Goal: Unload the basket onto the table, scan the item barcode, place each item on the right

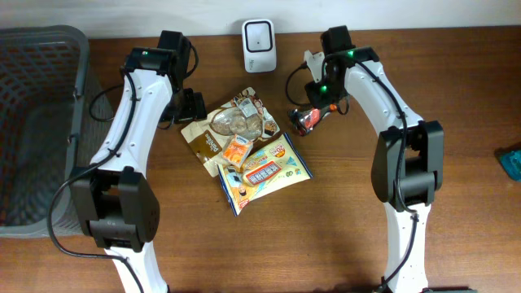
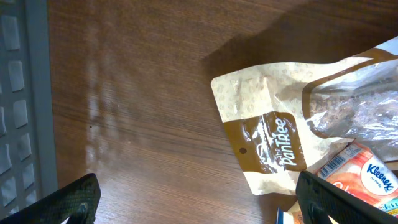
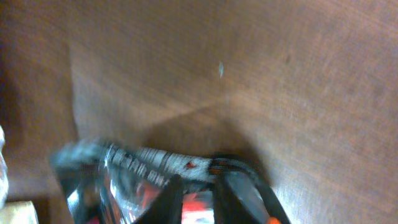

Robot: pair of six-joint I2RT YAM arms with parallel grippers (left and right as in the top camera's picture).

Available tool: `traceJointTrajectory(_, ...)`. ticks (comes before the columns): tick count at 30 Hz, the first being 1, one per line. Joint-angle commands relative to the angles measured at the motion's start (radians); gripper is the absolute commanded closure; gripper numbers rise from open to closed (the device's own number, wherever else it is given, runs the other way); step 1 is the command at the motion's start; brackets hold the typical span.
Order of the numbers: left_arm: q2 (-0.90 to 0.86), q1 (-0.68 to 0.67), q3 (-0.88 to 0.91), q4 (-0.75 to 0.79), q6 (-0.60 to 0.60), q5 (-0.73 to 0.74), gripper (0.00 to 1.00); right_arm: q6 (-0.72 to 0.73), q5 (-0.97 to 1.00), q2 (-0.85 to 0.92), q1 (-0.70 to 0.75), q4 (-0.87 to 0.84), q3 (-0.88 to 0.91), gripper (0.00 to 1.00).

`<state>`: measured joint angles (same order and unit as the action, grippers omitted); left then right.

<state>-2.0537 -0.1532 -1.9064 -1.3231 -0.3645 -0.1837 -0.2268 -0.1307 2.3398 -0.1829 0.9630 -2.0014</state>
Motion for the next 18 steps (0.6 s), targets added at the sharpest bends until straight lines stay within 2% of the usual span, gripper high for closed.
traceJointTrajectory(1,-0.002,-0.001,-0.002,0.000,-0.017,0.003,0.01,0.008,0.065,0.025,0.016,0.087,0.002,0.96)
traceJointTrajectory(4,-0.002,-0.001,-0.002,0.000,-0.017,0.003,0.01,0.110,0.111,0.016,0.040,0.214,0.002,0.96)
traceJointTrajectory(6,-0.002,-0.001,-0.002,0.000,-0.017,0.003,0.01,0.113,0.109,0.000,0.046,0.312,0.002,0.96)
traceJointTrajectory(7,-0.002,-0.001,-0.002,0.000,-0.017,0.003,0.01,0.113,0.109,-0.020,0.046,0.351,0.002,0.92)
traceJointTrajectory(8,-0.002,-0.001,-0.002,0.000,-0.017,0.003,0.01,0.113,0.109,-0.035,0.046,0.361,0.002,0.83)
traceJointTrajectory(9,-0.002,-0.001,-0.002,0.000,-0.017,0.003,0.01,0.113,0.108,-0.056,0.046,0.370,-0.003,0.44)
traceJointTrajectory(10,-0.002,-0.001,-0.002,0.000,-0.017,0.003,0.01,0.113,0.106,-0.065,0.045,0.375,-0.010,0.31)
traceJointTrajectory(13,-0.002,-0.001,-0.002,0.000,-0.017,0.003,0.01,0.105,0.072,-0.078,0.032,0.372,-0.022,0.16)
traceJointTrajectory(18,-0.002,-0.001,-0.002,0.000,-0.017,0.003,0.01,0.088,0.014,-0.076,-0.025,0.317,-0.020,0.16)
